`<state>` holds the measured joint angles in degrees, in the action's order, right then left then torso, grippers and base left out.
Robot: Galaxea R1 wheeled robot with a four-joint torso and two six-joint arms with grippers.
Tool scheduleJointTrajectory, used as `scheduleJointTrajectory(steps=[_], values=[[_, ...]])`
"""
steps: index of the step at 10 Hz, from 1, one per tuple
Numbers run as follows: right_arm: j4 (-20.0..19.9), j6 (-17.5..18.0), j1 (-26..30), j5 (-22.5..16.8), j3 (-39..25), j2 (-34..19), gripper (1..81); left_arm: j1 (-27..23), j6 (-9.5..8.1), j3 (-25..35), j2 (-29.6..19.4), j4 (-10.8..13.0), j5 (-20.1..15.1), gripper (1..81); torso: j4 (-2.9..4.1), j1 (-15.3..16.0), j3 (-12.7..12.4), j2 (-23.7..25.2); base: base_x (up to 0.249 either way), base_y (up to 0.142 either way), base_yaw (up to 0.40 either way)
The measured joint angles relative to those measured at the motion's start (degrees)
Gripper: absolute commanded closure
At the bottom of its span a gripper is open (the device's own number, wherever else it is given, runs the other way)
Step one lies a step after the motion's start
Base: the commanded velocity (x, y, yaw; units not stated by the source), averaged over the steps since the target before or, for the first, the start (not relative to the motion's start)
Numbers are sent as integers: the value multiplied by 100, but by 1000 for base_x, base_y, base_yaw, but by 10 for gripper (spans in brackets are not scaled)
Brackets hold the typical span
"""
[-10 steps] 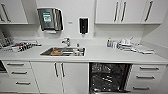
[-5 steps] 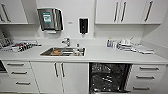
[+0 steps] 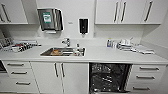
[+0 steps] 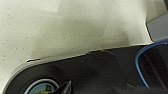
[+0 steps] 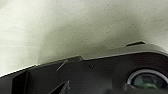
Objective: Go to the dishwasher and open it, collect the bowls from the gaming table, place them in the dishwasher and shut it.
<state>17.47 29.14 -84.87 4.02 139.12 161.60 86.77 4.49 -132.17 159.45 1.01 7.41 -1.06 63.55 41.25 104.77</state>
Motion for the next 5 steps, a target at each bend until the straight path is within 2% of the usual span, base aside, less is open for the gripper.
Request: scheduleJointTrajectory(steps=[3, 5], values=[[74, -1, -132, -9, 148, 174, 10, 77, 0, -44, 6, -16, -6, 10, 0, -50, -2, -70, 0, 0, 0], [80, -1, -118, -1, 154, 161, 10, 46, 0, -61, 72, -13, 7, 10, 0, -269, -2, -411, 0, 0, 0]])
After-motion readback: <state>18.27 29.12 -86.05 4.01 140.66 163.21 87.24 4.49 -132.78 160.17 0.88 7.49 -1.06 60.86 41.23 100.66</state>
